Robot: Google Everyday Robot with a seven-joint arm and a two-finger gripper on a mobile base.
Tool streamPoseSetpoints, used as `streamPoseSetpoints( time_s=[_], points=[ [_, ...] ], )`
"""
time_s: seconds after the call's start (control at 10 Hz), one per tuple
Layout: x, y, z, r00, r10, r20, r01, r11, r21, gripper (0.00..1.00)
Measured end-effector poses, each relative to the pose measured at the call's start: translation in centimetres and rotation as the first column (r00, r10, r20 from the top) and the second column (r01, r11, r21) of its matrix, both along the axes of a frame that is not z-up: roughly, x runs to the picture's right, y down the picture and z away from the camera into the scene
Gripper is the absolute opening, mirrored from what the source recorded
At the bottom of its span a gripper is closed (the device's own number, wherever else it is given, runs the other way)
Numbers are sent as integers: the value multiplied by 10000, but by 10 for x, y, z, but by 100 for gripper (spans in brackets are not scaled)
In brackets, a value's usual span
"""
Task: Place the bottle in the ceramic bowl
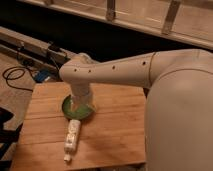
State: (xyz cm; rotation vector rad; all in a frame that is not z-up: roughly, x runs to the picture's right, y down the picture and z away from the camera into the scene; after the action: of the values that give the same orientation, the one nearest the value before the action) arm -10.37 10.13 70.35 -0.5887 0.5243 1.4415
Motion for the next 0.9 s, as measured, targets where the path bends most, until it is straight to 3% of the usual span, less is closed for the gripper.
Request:
streamPoseSetpoints(
  time_s=[0.9],
  points=[
    [1,0,0,10000,-41,-38,41,10000,64,65]
  ],
)
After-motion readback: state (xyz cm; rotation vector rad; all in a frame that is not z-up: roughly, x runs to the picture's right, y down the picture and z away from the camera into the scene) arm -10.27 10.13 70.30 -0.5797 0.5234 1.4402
